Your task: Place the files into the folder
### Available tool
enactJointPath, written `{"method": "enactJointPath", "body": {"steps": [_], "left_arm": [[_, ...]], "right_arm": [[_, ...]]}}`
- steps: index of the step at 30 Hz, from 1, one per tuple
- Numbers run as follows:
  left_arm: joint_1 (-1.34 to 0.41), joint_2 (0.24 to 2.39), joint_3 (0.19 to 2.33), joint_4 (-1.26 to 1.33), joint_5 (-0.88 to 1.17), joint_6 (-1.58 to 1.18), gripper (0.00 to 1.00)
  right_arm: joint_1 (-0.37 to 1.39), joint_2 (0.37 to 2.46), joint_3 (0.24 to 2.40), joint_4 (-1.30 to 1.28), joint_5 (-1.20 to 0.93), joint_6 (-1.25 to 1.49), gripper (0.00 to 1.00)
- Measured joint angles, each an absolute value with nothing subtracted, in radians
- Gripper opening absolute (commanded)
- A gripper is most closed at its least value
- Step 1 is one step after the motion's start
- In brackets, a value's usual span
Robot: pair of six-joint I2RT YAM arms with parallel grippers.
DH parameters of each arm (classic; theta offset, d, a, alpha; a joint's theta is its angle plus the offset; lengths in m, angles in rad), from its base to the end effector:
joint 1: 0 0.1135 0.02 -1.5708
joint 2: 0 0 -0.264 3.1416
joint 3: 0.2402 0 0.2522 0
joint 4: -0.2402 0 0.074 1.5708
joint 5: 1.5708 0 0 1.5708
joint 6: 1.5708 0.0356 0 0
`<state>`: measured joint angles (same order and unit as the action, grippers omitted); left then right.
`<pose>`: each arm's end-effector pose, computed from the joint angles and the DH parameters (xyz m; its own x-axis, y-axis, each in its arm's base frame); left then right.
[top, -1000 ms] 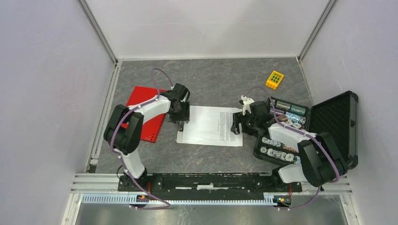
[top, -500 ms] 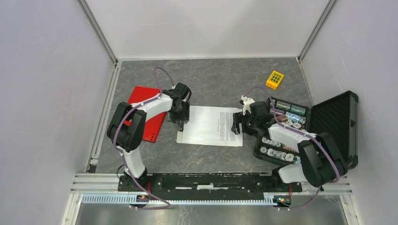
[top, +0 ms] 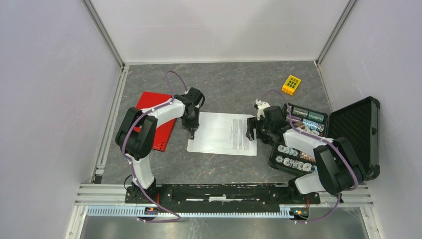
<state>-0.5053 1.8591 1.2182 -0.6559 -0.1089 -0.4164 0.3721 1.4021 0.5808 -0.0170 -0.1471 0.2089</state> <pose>0.3142 -0.1694 0.1629 -0.9546 0.0686 -0.2898 0.0758 0.9970 -0.0138 0.2399 0.0992 0.1541 -0.7711 -0.0807 -0.6316 -0.2975 0.9227 0.2453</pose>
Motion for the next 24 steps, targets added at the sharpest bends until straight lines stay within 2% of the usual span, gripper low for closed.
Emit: {"method": "enactJointPath", "body": {"steps": [3,9,24], "left_arm": [[-0.505,1.859,1.218,-0.656,-0.102,-0.415,0.18],[-0.503,1.859,1.218,-0.655,-0.093,-0.415,0.02],[-0.427,1.836,1.182,-0.613,0.065,-0.415,0.02]], "right_arm": [[0.372,1.416,0.593,-0.017,-0.146,0.209,0.78],[0.372,1.425,0.600,-0.014,-0.145,0.209,0.78],[0.372,1.476,0.608,0.078,-0.136,0.204,0.78]]}}
